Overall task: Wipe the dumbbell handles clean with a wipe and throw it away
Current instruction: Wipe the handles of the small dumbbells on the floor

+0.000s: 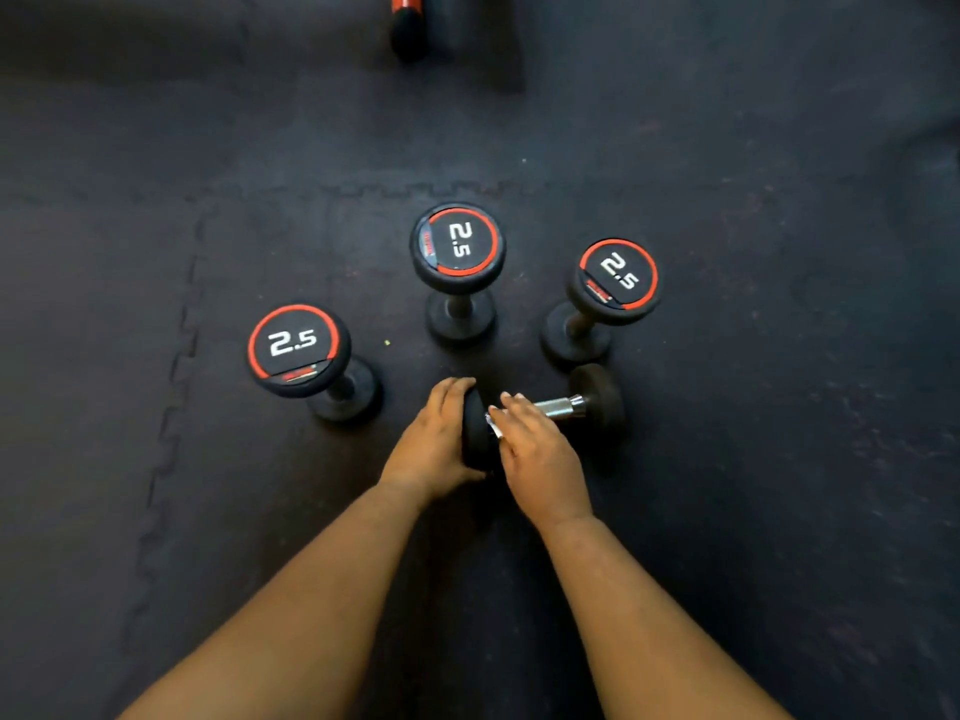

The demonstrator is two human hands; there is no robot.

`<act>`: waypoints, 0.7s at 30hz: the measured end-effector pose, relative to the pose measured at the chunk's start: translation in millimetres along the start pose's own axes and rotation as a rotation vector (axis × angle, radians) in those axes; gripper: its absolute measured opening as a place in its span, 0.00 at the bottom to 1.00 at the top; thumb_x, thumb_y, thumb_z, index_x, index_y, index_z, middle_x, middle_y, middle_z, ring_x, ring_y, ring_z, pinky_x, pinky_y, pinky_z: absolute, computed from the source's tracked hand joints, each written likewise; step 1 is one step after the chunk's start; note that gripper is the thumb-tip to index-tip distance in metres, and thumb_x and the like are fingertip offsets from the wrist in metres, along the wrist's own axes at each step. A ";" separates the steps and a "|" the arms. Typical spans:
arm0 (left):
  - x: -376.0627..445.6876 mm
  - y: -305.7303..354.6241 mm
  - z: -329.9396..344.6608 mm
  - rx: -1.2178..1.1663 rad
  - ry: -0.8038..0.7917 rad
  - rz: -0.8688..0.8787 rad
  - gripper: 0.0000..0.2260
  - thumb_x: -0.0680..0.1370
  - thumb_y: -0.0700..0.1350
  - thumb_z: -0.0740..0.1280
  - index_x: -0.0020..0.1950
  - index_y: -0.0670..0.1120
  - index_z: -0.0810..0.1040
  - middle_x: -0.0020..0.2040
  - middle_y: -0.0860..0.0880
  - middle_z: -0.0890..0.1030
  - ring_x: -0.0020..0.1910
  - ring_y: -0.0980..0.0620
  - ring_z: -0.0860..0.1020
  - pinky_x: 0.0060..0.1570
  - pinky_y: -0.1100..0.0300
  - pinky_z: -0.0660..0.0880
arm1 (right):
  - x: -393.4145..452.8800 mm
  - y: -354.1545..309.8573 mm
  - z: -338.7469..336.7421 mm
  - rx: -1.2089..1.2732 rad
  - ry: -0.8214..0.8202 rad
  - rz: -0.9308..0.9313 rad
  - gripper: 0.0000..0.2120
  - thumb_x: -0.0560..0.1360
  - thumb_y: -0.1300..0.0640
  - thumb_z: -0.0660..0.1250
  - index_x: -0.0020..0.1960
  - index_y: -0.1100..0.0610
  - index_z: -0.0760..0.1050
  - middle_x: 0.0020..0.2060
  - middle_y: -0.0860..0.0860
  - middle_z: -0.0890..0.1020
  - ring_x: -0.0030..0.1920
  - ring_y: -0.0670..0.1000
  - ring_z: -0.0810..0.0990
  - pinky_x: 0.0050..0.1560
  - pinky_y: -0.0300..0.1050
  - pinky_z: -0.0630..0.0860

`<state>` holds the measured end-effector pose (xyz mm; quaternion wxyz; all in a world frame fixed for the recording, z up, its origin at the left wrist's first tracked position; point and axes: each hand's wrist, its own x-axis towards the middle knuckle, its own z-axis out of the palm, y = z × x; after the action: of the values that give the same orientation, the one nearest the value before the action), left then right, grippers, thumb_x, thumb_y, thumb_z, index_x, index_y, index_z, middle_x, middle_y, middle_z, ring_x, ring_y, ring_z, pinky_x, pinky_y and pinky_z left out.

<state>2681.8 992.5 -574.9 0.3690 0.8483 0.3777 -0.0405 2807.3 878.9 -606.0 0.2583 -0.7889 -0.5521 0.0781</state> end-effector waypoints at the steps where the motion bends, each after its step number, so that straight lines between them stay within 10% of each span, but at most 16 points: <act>1: 1.3 0.9 -1.0 0.014 -0.008 0.009 0.54 0.63 0.49 0.83 0.81 0.48 0.55 0.80 0.49 0.56 0.77 0.46 0.64 0.72 0.51 0.67 | -0.6 -1.5 3.2 -0.082 -0.059 -0.020 0.21 0.76 0.59 0.58 0.67 0.60 0.77 0.66 0.58 0.79 0.69 0.57 0.76 0.71 0.55 0.71; 10: 6.8 -5.7 -1.3 0.176 -0.010 0.020 0.47 0.69 0.50 0.79 0.81 0.46 0.55 0.80 0.47 0.57 0.76 0.44 0.65 0.73 0.50 0.67 | 1.7 -16.7 12.8 -0.481 -0.404 0.078 0.32 0.80 0.59 0.51 0.82 0.57 0.45 0.82 0.54 0.51 0.81 0.55 0.49 0.74 0.75 0.46; 15: 14.9 -5.9 -4.3 0.383 -0.054 0.040 0.57 0.70 0.54 0.77 0.83 0.44 0.40 0.84 0.46 0.40 0.82 0.47 0.41 0.81 0.48 0.46 | -14.0 -11.2 13.0 -0.466 -0.360 0.033 0.33 0.79 0.58 0.55 0.82 0.58 0.48 0.82 0.55 0.52 0.81 0.55 0.49 0.77 0.66 0.52; 21: 17.5 -0.1 -4.9 0.574 -0.012 0.023 0.51 0.76 0.54 0.70 0.82 0.45 0.33 0.83 0.45 0.35 0.82 0.46 0.36 0.79 0.40 0.42 | 8.8 -13.6 13.7 -0.431 -0.361 0.025 0.31 0.76 0.57 0.59 0.79 0.58 0.62 0.76 0.54 0.68 0.78 0.56 0.62 0.77 0.67 0.52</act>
<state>2693.1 1006.4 -577.5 0.1165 0.9221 0.3388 -0.1465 2793.8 894.8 -609.6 -0.0191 -0.8058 -0.5831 0.1013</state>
